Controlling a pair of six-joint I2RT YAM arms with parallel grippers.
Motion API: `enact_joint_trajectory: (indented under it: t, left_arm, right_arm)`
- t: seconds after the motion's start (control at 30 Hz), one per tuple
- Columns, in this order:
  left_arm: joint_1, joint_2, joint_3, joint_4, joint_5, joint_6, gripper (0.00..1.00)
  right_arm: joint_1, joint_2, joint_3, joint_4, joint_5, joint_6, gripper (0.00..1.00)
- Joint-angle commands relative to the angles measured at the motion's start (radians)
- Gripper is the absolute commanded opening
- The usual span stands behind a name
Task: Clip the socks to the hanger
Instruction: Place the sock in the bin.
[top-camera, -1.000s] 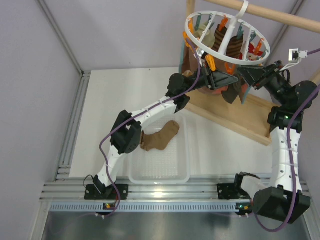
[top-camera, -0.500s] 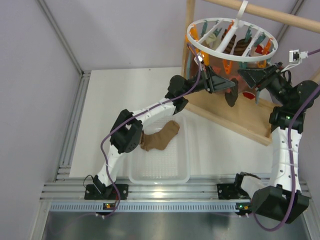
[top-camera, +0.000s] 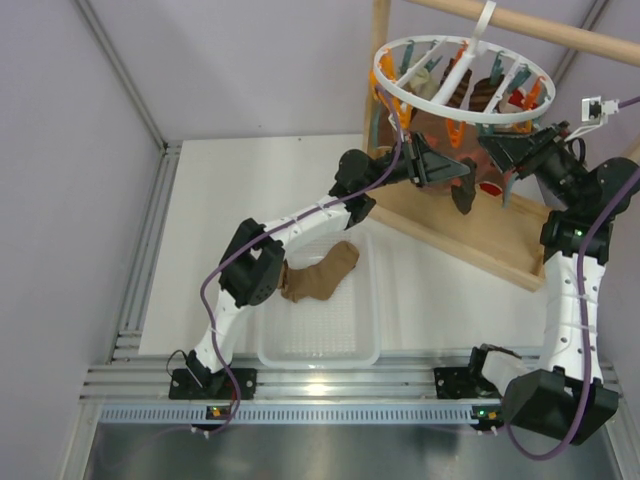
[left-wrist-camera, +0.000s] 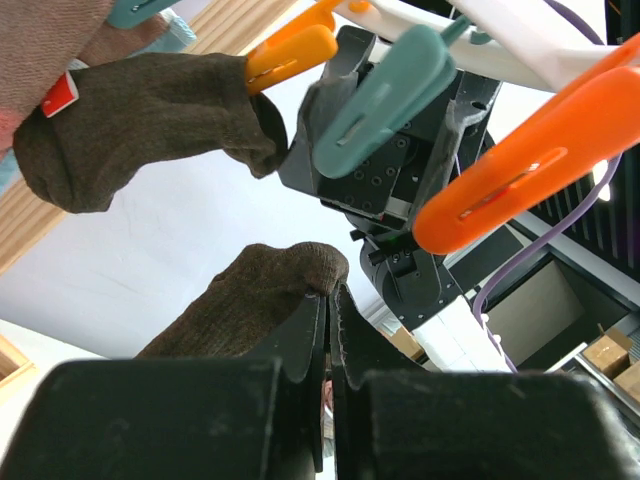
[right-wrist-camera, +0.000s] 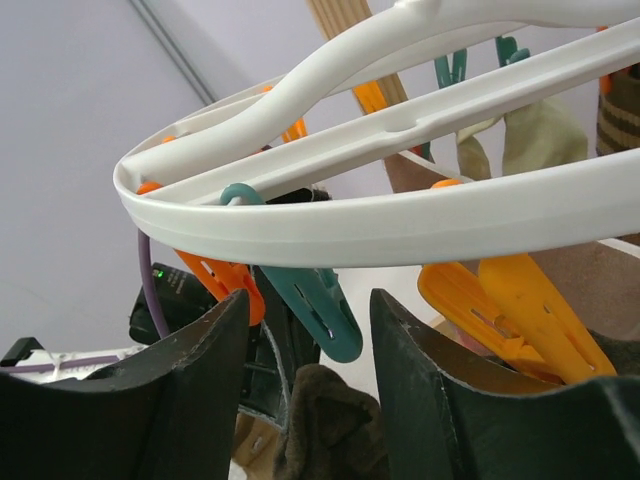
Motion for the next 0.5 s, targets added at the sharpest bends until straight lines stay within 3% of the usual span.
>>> enact_joint_trajectory:
  t: [0.0,0.3,0.47]
  left_arm:
    - [0.002,-0.082,0.009,0.060,0.007,0.017,0.00]
    - [0.000,-0.116,-0.004,0.051,0.059,0.118,0.00]
    - [0.003,-0.264,-0.233,0.063,0.175,0.216,0.00]
  right_arm:
    - [-0.010,-0.005,0.059,0.000,0.033,-0.039,0.50]
    - [-0.010,-0.040,0.056,-0.053,0.091,-0.097,0.46]
    - [-0.011,-0.054,0.064,-0.092,0.140,-0.124,0.47]
